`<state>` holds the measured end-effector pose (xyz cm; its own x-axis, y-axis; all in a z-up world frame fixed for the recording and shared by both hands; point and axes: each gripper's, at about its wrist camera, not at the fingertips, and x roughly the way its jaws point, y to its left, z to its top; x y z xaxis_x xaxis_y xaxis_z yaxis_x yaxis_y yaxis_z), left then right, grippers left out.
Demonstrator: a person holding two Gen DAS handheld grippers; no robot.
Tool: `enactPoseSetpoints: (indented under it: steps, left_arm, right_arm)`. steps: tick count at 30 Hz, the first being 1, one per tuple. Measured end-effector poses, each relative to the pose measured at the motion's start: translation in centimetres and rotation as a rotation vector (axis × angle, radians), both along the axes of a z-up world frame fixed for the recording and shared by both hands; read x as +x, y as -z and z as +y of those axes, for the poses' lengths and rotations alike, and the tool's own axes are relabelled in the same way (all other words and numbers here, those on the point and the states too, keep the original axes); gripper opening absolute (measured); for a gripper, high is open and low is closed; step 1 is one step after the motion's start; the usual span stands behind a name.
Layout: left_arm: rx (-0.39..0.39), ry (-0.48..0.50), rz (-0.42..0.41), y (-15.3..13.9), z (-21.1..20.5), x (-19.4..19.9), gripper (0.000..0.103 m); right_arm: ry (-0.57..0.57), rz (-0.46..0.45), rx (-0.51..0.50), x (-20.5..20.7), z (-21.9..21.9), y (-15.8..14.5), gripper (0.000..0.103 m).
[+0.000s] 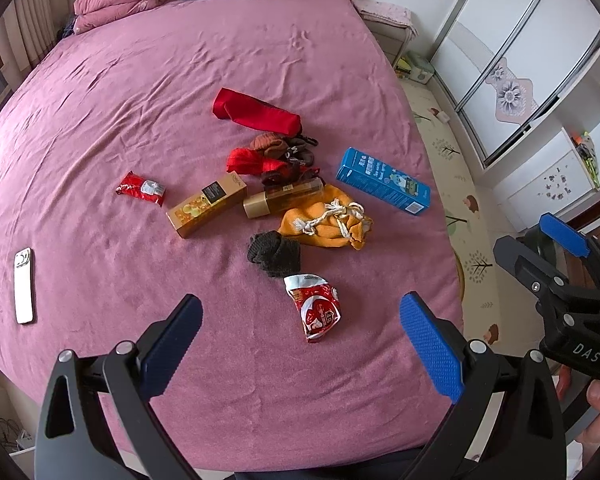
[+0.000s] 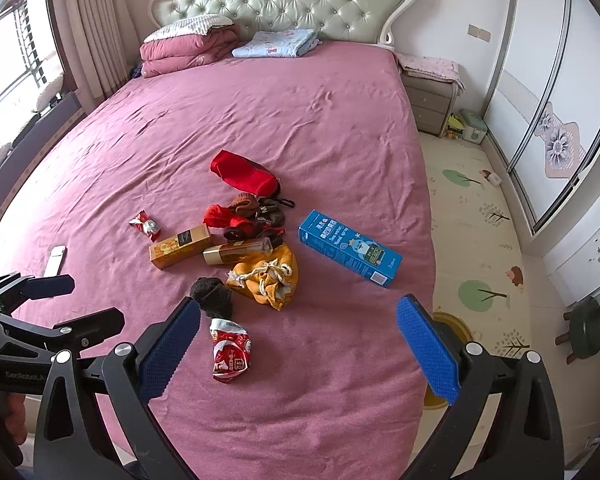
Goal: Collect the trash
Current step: 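Move both tools toward the dark knit sock and orange bag on the bed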
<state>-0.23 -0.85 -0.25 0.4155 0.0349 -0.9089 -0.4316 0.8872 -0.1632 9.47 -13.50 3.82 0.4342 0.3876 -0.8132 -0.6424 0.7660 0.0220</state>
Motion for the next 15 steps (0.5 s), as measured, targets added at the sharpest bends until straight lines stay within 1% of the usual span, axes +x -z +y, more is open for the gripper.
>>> enactPoseSetpoints:
  steps: [12, 15]
  left_arm:
    - [-0.019, -0.002, 0.013, 1.1, -0.1, 0.5, 0.099]
    - [-0.029, -0.006, 0.024, 1.4, 0.1, 0.9, 0.099]
  right_arm:
    - [-0.001, 0.011, -0.007, 0.1, 0.3, 0.4, 0.094]
    - [-0.003, 0.023, -0.011, 0.0, 0.6, 1.0, 0.094]
